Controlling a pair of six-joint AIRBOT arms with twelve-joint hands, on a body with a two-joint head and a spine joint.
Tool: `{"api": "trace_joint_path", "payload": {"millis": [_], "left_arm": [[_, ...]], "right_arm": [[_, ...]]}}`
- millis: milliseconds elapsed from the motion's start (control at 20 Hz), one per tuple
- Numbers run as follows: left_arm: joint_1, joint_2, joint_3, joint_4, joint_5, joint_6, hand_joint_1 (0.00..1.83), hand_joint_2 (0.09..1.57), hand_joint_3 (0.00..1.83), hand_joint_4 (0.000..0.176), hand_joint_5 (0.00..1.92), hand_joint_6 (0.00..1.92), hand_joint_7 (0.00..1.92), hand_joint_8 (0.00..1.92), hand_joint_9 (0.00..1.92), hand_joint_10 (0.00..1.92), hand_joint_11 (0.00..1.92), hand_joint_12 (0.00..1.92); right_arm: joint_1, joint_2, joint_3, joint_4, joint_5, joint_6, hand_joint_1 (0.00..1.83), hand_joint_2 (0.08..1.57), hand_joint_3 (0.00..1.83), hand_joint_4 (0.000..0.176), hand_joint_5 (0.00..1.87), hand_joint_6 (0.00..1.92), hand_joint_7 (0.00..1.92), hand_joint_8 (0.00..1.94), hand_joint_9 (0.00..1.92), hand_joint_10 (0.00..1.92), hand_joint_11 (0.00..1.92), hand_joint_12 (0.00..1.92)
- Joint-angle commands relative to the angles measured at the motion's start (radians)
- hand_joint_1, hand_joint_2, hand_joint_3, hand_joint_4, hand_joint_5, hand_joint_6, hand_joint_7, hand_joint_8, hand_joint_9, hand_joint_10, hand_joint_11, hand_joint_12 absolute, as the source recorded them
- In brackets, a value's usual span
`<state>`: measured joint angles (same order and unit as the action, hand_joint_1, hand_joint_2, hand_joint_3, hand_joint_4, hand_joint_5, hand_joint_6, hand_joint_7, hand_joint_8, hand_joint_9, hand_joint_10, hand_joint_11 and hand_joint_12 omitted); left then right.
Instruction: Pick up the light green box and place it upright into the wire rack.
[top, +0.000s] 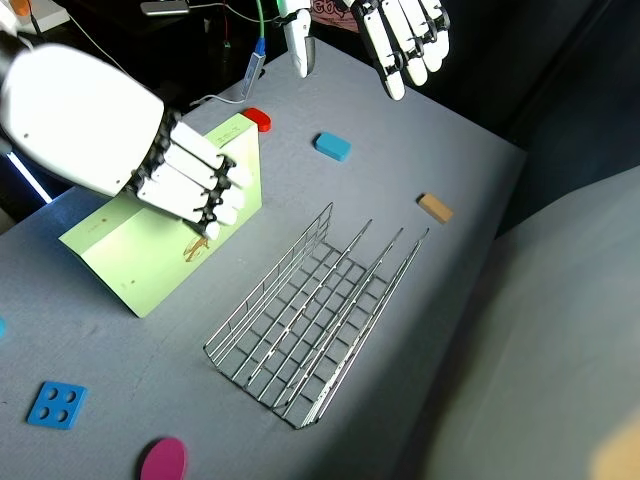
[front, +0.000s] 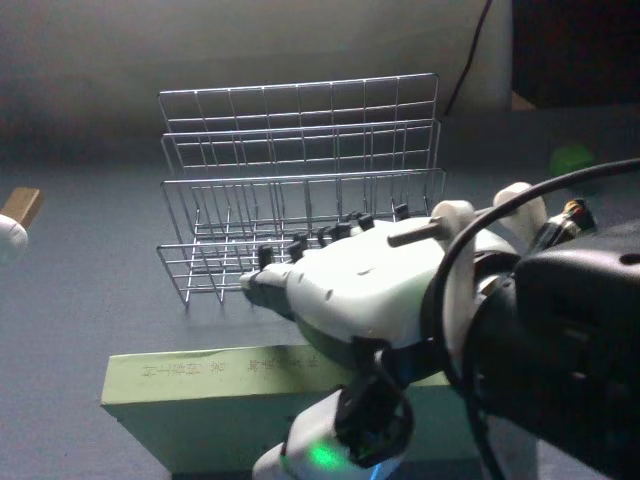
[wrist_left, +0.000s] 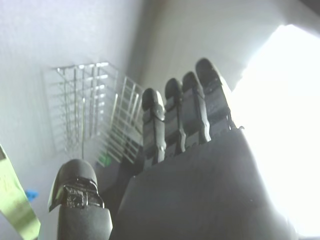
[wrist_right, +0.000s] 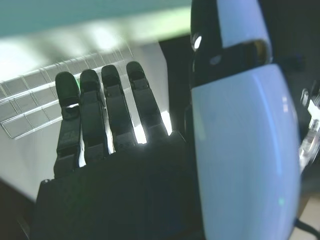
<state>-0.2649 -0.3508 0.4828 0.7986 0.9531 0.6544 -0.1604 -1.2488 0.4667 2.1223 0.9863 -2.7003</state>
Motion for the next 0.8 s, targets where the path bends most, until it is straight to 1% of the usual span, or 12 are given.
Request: {"api": "trace_joint_path", "payload": {"millis": [0,50,200,350,450,500,600,750], "left_arm": [[-0.015,0.008,-0.009,0.070,-0.058,0.002,0.00,1.16,0.01,0.018,0.30,0.00,0.22,0.00,0.13,0.00,0.00,0.47],[-0.014,0.009,-0.011,0.070,-0.058,0.002,0.00,1.16,0.01,0.018,0.30,0.00,0.22,0.00,0.13,0.00,0.00,0.47],[-0.014,0.009,-0.011,0.063,-0.038,0.002,0.00,1.17,0.00,0.016,0.33,0.01,0.26,0.01,0.19,0.01,0.00,0.63],[-0.014,0.011,-0.011,0.063,-0.036,0.002,0.00,1.17,0.00,0.017,0.32,0.00,0.24,0.00,0.17,0.00,0.00,0.56],[-0.015,0.011,-0.012,0.063,-0.036,0.005,0.00,1.16,0.00,0.030,0.32,0.00,0.26,0.01,0.18,0.01,0.00,0.57],[-0.016,0.011,-0.012,0.063,-0.036,0.005,0.00,1.16,0.00,0.031,0.32,0.00,0.26,0.01,0.19,0.01,0.00,0.57],[-0.018,0.011,-0.012,0.063,-0.034,0.005,0.00,1.16,0.00,0.025,0.35,0.01,0.27,0.01,0.19,0.01,0.00,0.61],[-0.019,0.011,-0.013,0.063,-0.029,0.005,0.00,1.16,0.00,0.024,0.34,0.00,0.27,0.00,0.19,0.00,0.00,0.61]], "right_arm": [[0.001,-0.009,0.011,-0.059,-0.026,0.000,0.70,0.95,0.00,0.024,0.13,0.00,0.15,0.00,0.17,0.00,0.00,0.74],[-0.004,-0.022,0.025,-0.058,-0.025,0.006,0.70,0.95,0.00,0.024,0.13,0.00,0.15,0.00,0.17,0.00,0.00,0.74],[-0.015,-0.061,0.074,-0.058,-0.040,0.013,0.70,0.95,0.00,0.024,0.13,0.00,0.16,0.00,0.17,0.00,0.00,0.74],[-0.016,-0.091,0.120,-0.055,-0.058,0.005,0.70,0.95,0.00,0.024,0.13,0.00,0.16,0.01,0.17,0.00,0.00,0.73],[-0.016,-0.105,0.149,-0.055,-0.080,0.005,0.70,0.95,0.00,0.023,0.14,0.00,0.16,0.01,0.17,0.00,0.00,0.73],[-0.018,-0.110,0.157,-0.055,-0.083,0.003,0.70,0.95,0.00,0.023,0.14,0.00,0.16,0.00,0.17,0.00,0.00,0.73],[-0.027,-0.116,0.165,-0.055,-0.089,-0.001,0.70,0.95,0.00,0.023,0.14,0.00,0.16,0.00,0.17,0.00,0.00,0.73],[-0.045,-0.116,0.166,-0.055,-0.097,-0.003,0.70,0.95,0.00,0.023,0.15,0.01,0.17,0.01,0.17,0.00,0.00,0.73]]}}
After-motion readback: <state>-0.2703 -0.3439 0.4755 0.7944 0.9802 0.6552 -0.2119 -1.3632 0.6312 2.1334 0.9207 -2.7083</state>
